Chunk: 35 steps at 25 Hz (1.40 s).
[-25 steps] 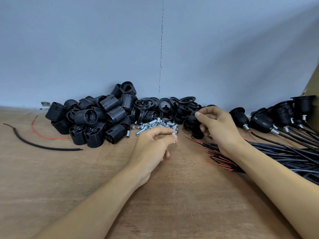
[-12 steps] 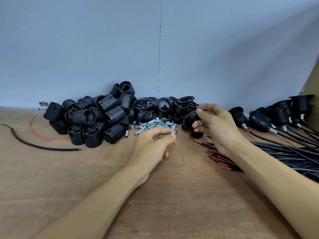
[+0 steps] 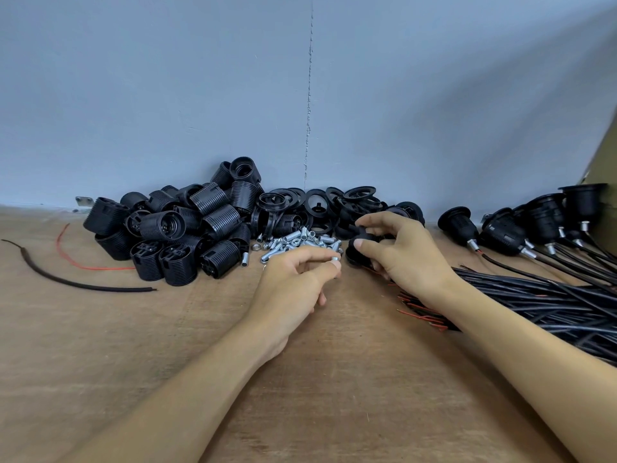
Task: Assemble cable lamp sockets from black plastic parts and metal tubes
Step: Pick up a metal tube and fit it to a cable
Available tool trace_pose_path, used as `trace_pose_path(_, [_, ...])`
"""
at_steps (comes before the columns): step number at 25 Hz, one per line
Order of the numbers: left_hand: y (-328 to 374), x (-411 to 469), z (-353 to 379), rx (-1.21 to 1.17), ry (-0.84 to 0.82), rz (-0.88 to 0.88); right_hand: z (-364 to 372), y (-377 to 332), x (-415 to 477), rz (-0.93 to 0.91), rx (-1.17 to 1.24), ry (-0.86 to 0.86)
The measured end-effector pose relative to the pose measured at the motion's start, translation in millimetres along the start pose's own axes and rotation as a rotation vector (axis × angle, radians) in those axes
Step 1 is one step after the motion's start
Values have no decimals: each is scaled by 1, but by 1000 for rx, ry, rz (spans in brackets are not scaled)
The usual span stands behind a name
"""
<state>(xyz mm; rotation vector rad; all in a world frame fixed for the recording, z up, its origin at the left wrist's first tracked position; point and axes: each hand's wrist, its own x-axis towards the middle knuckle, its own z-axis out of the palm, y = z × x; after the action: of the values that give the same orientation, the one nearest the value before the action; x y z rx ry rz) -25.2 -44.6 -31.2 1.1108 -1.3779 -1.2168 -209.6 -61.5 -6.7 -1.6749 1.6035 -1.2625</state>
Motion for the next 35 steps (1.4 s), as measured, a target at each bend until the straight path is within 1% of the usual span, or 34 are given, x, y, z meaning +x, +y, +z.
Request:
trace_pose_path(1, [0,0,0,2,-1,1,0,2,0,-14,3,19])
trace_pose_path(2, [0,-1,0,7,-5,3,1,3,1,-15,55,43])
trace_pose_path(5, [1,-2,1,48,-40,24,0,0,2,-5,349,126])
trace_pose_path(7, [1,-3,2,70,-63,37,-3,-3,2,-16,459,143])
trace_pose_path(9, [0,-3,4,87,-73,51,-3,-6,0,-11,503,92])
trace_pose_path(12, [0,-2,4,112,-81,55,3,-11,-7,33,531,-69])
trace_pose_path(15, [-1,1,2,72,-86,32,4,-15,-16,25,522,-198])
trace_pose_path(19, [-3,2,1,51,-91,22,3,-19,-24,-37,360,-198])
trace_pose_path(23, [-4,2,1,65,-79,33,-5,-20,-17,52,355,-105])
trace_pose_path(24, [-4,1,2,64,-70,37,-6,-20,-16,93,349,-116])
trace_pose_path(26, [-4,1,2,60,-33,56,-4,-19,-17,162,344,-197])
trace_pose_path(28, [-4,1,3,43,35,77,1,-18,-20,160,354,-251])
trace_pose_path(31, [-5,2,2,3,101,75,0,-16,-20,42,289,-195])
trace_pose_path(33, [-4,1,3,9,103,72,-3,-13,-20,-9,264,-144])
trace_pose_path(35, [-3,0,3,27,79,71,-4,-10,-19,-15,295,-94])
